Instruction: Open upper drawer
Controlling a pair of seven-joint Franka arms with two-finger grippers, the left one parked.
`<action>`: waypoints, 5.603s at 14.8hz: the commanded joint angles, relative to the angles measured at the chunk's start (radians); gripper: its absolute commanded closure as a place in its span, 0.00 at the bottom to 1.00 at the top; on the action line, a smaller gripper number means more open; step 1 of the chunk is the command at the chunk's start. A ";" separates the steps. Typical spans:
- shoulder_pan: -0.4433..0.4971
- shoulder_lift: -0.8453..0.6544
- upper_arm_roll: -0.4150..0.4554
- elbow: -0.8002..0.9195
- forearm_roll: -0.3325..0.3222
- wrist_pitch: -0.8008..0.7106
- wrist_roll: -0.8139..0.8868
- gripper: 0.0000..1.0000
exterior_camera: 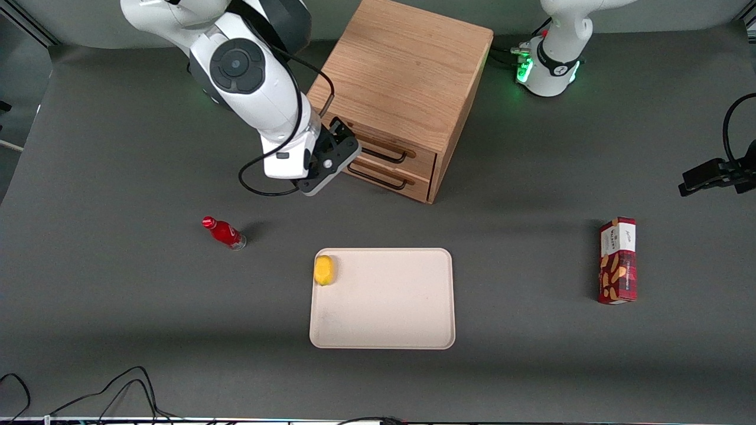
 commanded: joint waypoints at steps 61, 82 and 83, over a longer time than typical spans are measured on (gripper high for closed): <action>0.043 0.140 0.054 -0.088 -0.084 0.193 -0.164 0.00; 0.013 0.229 0.037 0.030 -0.091 0.191 -0.198 0.00; 0.008 0.232 0.037 0.036 -0.090 0.190 -0.198 0.00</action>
